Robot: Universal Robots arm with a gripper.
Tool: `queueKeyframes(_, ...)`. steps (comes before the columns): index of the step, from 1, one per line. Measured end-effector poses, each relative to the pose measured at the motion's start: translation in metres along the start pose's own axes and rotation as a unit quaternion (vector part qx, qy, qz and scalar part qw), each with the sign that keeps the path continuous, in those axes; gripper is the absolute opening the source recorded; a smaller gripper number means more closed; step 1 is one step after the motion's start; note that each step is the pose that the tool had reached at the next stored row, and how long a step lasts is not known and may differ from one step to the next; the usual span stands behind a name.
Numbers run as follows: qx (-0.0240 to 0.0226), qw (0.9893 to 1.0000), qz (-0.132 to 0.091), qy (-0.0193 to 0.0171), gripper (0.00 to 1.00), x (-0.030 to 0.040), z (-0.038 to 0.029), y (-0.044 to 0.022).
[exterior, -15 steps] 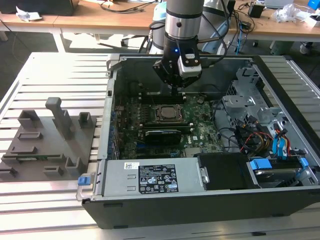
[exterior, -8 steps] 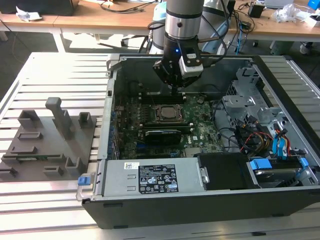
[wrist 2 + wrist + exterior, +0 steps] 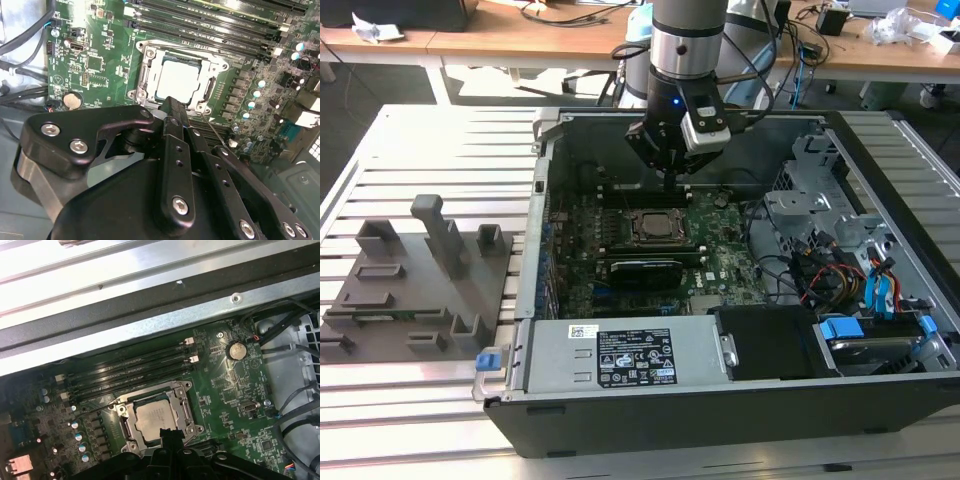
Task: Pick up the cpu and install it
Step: 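Install the first cpu locking lever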
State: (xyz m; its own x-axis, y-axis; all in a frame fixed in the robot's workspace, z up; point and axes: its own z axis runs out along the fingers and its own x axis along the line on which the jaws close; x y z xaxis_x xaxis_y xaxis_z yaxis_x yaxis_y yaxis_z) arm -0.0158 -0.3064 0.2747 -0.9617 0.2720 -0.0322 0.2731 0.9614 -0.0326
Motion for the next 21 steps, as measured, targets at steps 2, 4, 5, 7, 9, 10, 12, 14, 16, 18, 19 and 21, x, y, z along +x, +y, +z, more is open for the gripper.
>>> queueKeyframes(2,-0.0002,1.0,-0.008,-0.0002,0.11,0.0,0.0,0.0)
queueKeyframes(4,-0.0004,0.9999,-0.014,-0.0004,0.11,0.0,0.0,0.0)
queueKeyframes(5,-0.0005,0.9999,-0.016,-0.0005,0.11,0.0,0.0,0.0)
queueKeyframes(7,-0.0007,0.9998,-0.021,-0.0007,0.11,0.0,0.0,0.0)
queueKeyframes(9,-0.0008,0.9997,-0.026,-0.0008,0.11,0.0,0.0,0.0)
queueKeyframes(10,-0.0009,0.9996,-0.029,-0.0009,0.11,0.0,0.0,0.0)
queueKeyframes(12,-0.0012,0.9993,-0.037,-0.0012,0.11,0.0,0.0,0.0)
queueKeyframes(14,-0.0014,0.9991,-0.043,-0.0014,0.11,0.0,0.0,0.0)
queueKeyframes(16,-0.0015,0.9989,-0.047,-0.0015,0.11,0.0,0.0,0.0)
queueKeyframes(18,-0.0017,0.9987,-0.052,-0.0017,0.11,0.0,0.0,0.0)
queueKeyframes(19,-0.0018,0.9985,-0.054,-0.0018,0.11,0.0,0.0,0.0)
queueKeyframes(21,-0.0019,0.9982,-0.059,-0.0019,0.11,0.0,0.0,0.0)
